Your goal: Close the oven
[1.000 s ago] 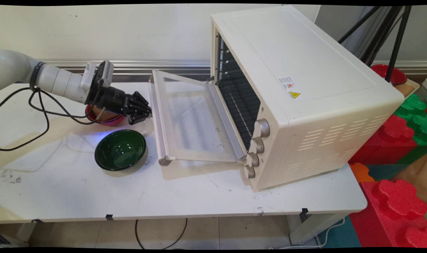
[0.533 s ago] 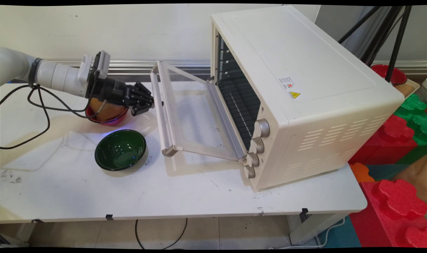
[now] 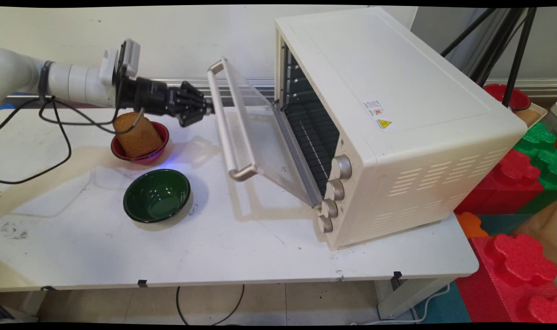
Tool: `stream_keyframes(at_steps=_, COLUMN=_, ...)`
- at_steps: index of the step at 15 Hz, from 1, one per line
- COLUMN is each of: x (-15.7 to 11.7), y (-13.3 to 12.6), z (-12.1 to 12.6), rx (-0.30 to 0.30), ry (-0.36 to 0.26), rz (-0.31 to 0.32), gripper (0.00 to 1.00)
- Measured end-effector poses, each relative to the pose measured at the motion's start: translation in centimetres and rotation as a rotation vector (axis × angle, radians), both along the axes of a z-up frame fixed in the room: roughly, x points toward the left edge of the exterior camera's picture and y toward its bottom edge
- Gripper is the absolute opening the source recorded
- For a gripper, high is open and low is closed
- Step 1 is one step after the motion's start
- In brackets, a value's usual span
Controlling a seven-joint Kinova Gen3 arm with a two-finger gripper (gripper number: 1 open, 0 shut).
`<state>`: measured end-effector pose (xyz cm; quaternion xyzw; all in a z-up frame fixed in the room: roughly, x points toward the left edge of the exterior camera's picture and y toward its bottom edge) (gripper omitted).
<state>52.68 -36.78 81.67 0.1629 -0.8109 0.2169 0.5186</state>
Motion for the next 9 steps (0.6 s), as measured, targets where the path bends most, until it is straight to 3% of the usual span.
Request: stream_keyframes(at_steps=9, x=-2.1, y=-3.0, z=4.3, rx=-0.090, ry=0.103, rz=0.014, gripper=0.00)
